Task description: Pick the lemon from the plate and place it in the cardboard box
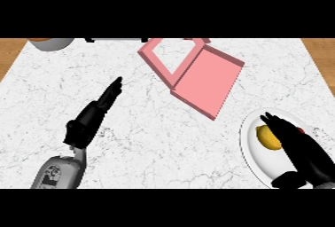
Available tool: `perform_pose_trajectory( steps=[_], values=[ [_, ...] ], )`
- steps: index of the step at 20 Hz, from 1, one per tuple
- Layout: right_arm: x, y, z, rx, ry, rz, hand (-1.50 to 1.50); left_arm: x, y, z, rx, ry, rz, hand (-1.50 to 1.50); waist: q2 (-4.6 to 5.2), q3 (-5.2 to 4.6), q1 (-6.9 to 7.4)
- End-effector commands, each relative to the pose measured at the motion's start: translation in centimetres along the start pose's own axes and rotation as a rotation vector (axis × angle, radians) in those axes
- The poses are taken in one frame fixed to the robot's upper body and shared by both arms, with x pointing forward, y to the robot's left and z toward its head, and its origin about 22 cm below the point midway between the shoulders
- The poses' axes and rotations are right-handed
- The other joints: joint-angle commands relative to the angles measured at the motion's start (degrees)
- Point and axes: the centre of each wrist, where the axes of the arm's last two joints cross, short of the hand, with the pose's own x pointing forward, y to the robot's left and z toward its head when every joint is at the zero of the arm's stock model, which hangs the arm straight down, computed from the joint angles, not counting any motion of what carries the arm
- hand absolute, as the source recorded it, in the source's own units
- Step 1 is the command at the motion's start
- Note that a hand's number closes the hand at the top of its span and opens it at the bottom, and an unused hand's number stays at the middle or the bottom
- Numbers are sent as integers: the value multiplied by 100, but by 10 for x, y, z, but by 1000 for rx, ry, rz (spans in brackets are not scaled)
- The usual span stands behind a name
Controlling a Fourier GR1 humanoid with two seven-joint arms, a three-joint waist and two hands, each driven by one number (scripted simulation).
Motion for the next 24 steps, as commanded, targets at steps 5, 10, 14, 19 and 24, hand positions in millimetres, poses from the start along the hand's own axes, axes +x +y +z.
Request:
perform_pose_trajectory(
  steps=[5, 10, 14, 19, 24],
  values=[
    [0, 2, -15, 60, 18, 18, -150, 13, -12, 4, -5, -4, 1, 0, -1, 1, 6],
    [-18, 22, -10, 71, 34, 23, -150, 3, -18, 5, 18, 6, -3, 0, -2, 1, 0],
    [3, 29, -34, 78, 35, 40, -150, -12, -5, 6, 13, -4, 0, 0, 2, 1, 7],
    [5, 51, -42, 76, 69, 110, -150, 7, -10, 3, -1, -16, 9, 0, 3, 2, 29],
    [-5, 46, -49, 83, 63, 83, 150, 3, -15, -17, -3, -14, -3, 0, 9, 1, 1]
  ],
)
